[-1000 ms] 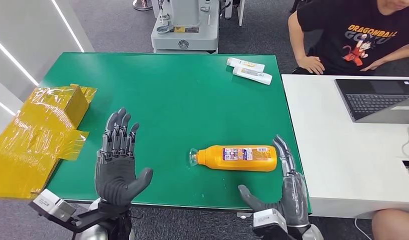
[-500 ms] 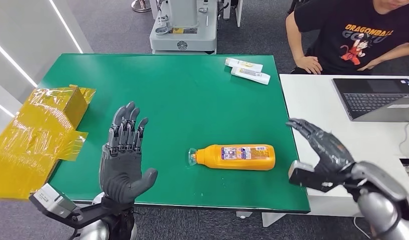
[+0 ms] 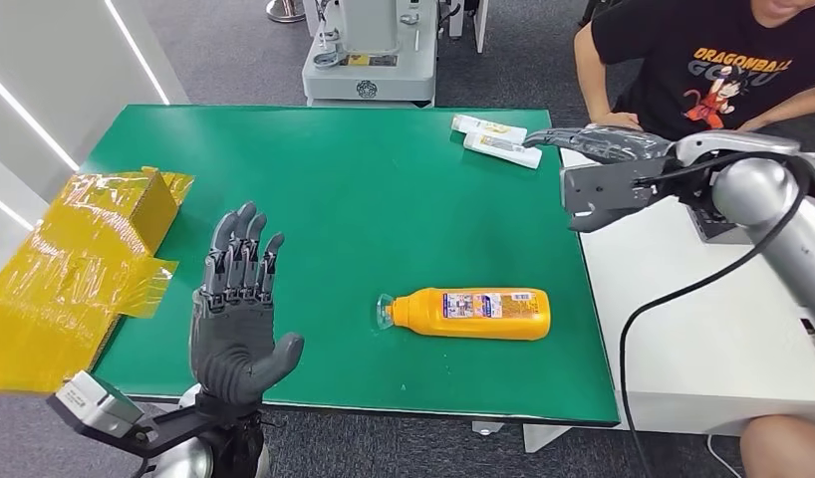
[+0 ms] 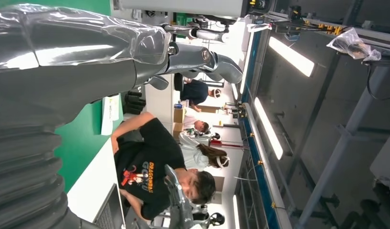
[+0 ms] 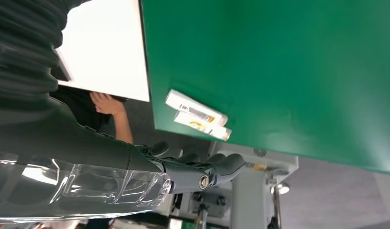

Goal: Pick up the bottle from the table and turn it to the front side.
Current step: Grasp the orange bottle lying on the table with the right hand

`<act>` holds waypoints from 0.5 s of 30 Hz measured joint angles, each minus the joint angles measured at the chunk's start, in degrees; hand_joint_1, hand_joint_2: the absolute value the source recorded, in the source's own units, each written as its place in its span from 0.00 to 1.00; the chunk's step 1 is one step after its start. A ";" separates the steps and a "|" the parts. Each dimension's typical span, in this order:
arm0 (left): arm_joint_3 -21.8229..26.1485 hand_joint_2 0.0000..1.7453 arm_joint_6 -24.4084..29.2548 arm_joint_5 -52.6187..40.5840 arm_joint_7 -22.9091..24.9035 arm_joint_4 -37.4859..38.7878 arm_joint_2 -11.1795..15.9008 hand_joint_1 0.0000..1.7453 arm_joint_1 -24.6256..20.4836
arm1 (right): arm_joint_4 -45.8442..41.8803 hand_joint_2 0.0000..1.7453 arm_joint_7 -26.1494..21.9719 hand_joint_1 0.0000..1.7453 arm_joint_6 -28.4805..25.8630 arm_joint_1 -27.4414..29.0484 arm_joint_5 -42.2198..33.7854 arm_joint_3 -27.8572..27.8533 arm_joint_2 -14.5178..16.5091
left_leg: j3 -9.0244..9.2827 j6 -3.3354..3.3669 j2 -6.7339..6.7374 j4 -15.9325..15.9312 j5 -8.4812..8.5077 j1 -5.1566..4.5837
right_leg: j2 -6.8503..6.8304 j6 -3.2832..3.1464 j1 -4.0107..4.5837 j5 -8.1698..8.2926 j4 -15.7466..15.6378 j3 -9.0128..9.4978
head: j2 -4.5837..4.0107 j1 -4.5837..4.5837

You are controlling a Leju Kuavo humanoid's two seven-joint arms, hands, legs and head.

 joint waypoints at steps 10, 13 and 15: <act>-0.27 1.00 -0.99 0.26 0.92 0.59 -0.08 0.00 -2.10 | 8.92 1.00 -3.09 0.00 -9.83 2.79 0.44 10.39 5.52 | 0.03 0.01 -0.02 0.03 0.00 0.00 | -0.03 0.00 0.00 0.01 -0.03 0.02 | 0.00 -0.01; -0.74 1.00 -1.24 0.47 1.03 1.36 -0.08 0.00 -2.77 | 10.88 1.00 -4.55 0.00 -13.31 7.03 2.12 11.33 6.51 | 0.02 0.01 -0.05 0.03 0.00 0.00 | -0.05 0.00 0.00 0.01 -0.03 0.02 | 0.00 -0.01; -1.08 1.00 -1.48 0.62 1.03 1.80 -0.08 0.00 -3.05 | 11.71 1.00 -4.93 0.00 -14.72 9.94 2.94 11.61 6.85 | 0.01 0.01 -0.05 0.03 0.00 -0.01 | -0.05 0.00 0.00 0.01 -0.03 0.01 | 0.00 0.00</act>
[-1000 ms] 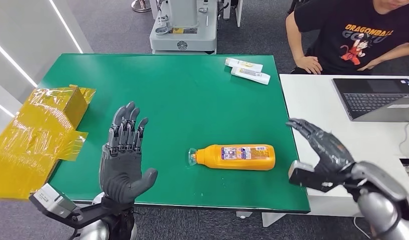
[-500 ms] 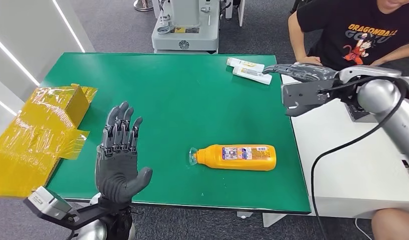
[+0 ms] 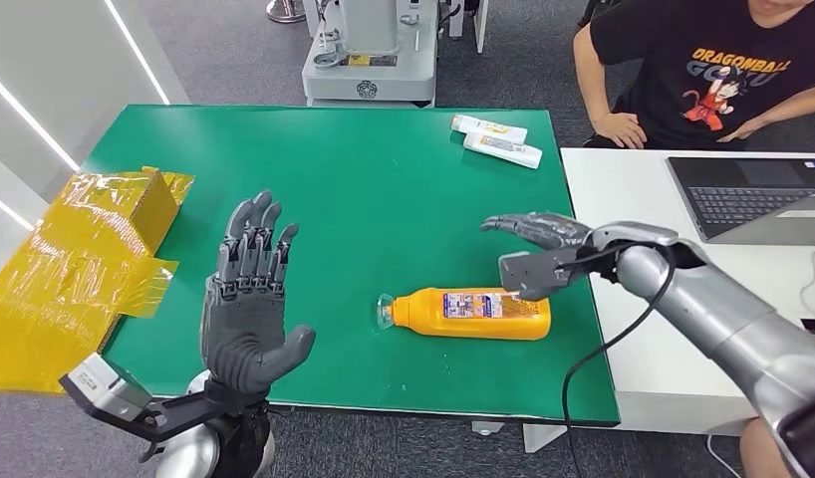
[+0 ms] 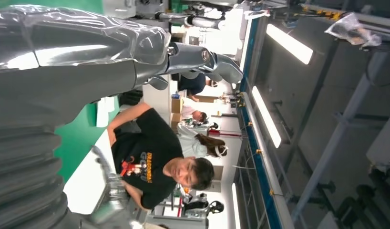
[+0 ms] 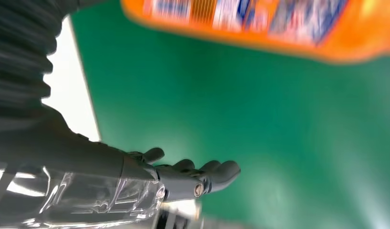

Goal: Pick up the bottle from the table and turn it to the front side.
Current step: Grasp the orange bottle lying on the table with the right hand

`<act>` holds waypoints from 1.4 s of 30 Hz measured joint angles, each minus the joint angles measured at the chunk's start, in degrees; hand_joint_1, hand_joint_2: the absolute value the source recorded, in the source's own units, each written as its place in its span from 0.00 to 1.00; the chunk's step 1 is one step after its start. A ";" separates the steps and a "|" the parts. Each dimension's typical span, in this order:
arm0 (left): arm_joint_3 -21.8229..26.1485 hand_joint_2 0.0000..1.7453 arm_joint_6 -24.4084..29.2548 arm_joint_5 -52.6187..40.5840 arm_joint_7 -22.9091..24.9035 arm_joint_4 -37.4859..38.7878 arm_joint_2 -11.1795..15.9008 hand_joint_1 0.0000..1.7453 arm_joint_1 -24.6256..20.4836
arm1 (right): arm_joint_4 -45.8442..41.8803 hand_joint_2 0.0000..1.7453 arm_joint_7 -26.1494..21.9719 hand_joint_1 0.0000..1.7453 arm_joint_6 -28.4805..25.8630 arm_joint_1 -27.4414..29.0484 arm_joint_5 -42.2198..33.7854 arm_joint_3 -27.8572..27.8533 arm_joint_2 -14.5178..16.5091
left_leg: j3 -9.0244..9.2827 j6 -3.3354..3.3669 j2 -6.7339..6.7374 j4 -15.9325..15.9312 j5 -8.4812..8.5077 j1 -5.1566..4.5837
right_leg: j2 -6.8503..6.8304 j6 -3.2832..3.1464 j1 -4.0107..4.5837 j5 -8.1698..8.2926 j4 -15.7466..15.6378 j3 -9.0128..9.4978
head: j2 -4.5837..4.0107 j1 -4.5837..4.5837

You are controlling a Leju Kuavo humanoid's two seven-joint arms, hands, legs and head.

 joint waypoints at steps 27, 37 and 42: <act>-1.50 1.00 0.81 1.01 -0.43 3.40 0.59 0.00 -0.31 | 1.95 1.00 0.17 0.06 -5.37 13.06 4.46 -6.19 0.57 | -0.05 0.00 0.03 -0.01 -0.04 0.00 | 0.03 0.00 0.00 -0.01 -0.01 -0.04 | 0.00 0.01; -1.49 1.00 1.54 1.32 0.04 3.48 1.08 0.00 0.93 | 1.97 1.00 -0.34 0.39 -5.40 13.43 3.96 -6.93 0.67 | -0.05 0.00 0.02 -0.01 -0.04 0.00 | 0.02 0.00 -0.01 -0.01 -0.01 -0.04 | 0.00 0.00; -1.43 1.00 1.71 1.96 0.04 3.69 1.37 0.00 1.38 | 1.96 1.00 -0.20 0.00 -5.39 13.85 3.79 -7.55 0.67 | -0.04 0.00 0.03 -0.01 -0.04 0.00 | 0.03 0.00 -0.01 -0.01 -0.01 -0.04 | 0.00 -0.01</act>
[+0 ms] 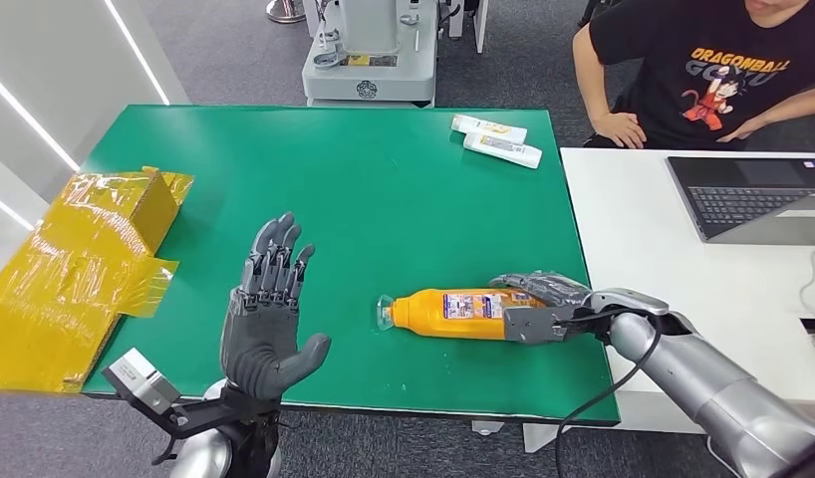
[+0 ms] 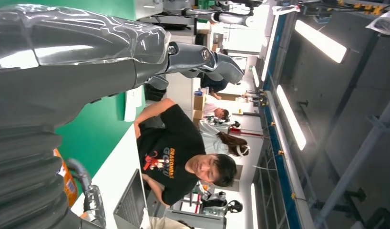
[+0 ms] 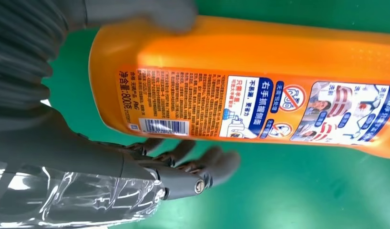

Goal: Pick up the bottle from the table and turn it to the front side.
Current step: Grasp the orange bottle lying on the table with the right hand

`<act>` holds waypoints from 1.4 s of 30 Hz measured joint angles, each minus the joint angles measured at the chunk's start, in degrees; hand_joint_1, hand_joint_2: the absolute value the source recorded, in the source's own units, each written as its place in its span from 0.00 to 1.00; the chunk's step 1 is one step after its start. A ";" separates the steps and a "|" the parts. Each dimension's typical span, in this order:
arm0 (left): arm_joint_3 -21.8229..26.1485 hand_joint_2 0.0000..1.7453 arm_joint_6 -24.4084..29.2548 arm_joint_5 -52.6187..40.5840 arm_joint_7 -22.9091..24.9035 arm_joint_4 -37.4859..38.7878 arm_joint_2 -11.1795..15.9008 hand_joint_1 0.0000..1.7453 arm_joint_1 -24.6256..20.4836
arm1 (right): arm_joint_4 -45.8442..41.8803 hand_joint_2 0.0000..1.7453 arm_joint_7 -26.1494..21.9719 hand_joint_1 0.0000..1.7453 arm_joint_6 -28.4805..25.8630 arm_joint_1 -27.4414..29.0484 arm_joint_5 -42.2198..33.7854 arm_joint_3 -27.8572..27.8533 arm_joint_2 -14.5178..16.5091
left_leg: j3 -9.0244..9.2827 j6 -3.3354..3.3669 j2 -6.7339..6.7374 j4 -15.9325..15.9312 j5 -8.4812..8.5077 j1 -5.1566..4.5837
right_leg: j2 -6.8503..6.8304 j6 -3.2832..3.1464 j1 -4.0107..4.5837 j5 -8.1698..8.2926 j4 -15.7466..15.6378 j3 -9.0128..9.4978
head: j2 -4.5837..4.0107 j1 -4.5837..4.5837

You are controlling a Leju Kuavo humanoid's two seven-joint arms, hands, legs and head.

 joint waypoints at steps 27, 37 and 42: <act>0.57 1.00 0.80 2.37 -0.07 0.71 0.07 0.00 0.30 | 1.64 1.00 -0.97 1.00 2.10 1.02 2.01 -1.80 1.33 | 0.00 0.00 0.01 -0.01 0.00 0.00 | 0.01 0.00 0.00 0.00 0.00 0.01 | 0.00 0.01; 1.39 1.00 2.23 3.44 -1.04 1.17 0.07 0.00 0.46 | 4.21 1.00 -2.94 1.00 2.34 -0.14 1.93 -1.77 2.73 | -0.02 0.00 0.00 -0.01 0.00 0.00 | -0.01 0.00 0.00 0.00 0.00 0.01 | 0.00 0.01; 1.91 1.00 3.38 3.80 -1.20 1.17 0.07 0.00 0.78 | 5.02 1.00 -3.26 1.00 1.12 -0.22 1.81 -1.84 3.43 | -0.02 0.00 -0.01 -0.01 0.00 0.00 | -0.01 0.00 0.00 0.00 0.00 0.00 | 0.00 0.01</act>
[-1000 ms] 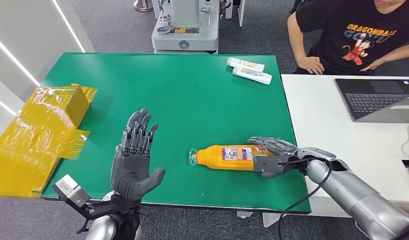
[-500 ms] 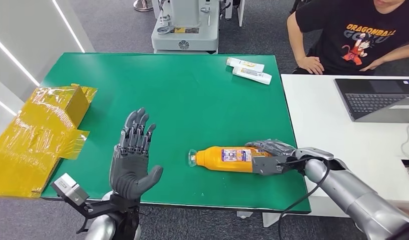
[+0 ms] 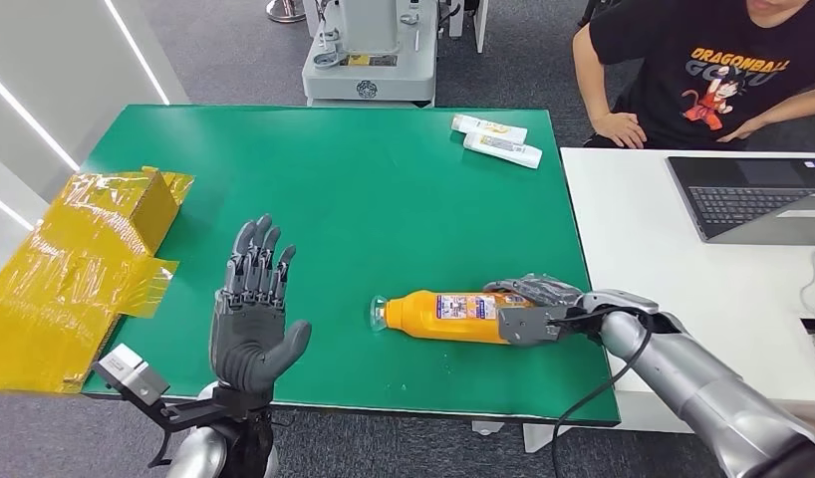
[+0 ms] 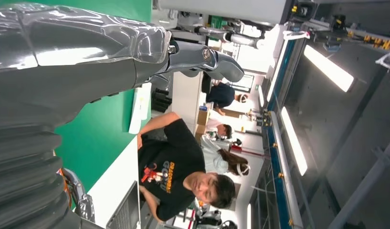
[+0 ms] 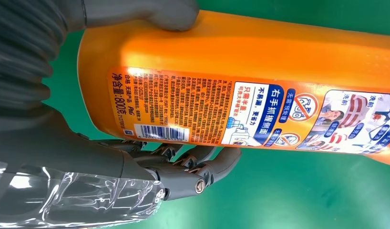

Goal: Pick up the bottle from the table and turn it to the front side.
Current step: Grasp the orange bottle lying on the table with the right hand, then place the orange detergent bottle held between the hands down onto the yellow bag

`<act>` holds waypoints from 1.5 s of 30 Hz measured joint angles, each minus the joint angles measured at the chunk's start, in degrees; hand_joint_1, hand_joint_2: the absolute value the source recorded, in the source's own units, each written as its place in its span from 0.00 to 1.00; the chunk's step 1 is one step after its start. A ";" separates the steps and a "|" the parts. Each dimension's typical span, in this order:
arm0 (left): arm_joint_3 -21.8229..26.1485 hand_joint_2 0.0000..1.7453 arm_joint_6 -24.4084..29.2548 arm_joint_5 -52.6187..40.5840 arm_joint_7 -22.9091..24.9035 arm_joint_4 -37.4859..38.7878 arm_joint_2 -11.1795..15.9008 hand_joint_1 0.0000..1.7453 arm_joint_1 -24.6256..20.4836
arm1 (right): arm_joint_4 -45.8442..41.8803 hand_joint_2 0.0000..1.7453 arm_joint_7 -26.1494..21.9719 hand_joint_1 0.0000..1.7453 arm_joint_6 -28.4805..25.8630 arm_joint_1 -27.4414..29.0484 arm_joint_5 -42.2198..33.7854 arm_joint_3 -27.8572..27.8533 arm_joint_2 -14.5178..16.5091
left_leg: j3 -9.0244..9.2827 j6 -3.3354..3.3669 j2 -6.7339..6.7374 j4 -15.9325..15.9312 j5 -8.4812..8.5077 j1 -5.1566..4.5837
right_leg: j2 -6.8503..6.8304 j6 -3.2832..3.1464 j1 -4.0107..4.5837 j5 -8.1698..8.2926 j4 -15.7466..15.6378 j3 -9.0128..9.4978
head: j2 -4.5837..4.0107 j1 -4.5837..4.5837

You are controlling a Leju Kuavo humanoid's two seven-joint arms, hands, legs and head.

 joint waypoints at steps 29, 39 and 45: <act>0.66 1.00 3.75 -11.04 0.36 3.90 0.28 0.00 -9.47 | -23.92 1.00 -3.00 1.00 -36.59 12.87 -6.12 -20.11 2.79 | -0.01 -0.01 -0.01 0.00 0.00 0.00 | -0.02 0.00 0.00 -0.01 0.00 -0.04 | 0.00 0.00; 0.59 1.00 0.85 -11.93 3.70 6.01 0.68 0.00 -12.75 | -31.76 1.00 -5.14 1.00 -38.93 15.13 -3.39 -19.46 6.62 | 0.00 -0.04 0.03 -0.02 0.03 0.01 | 0.04 -0.01 0.01 0.00 0.01 -0.05 | 0.00 -0.01; 0.52 1.00 -1.00 -11.55 5.17 7.42 0.39 0.00 -15.14 | -32.23 1.00 -5.02 1.00 -35.31 14.68 -2.09 -17.39 10.67 | 0.00 -0.07 0.04 -0.02 0.05 0.01 | 0.05 -0.01 0.01 0.00 0.02 -0.06 | 0.00 -0.01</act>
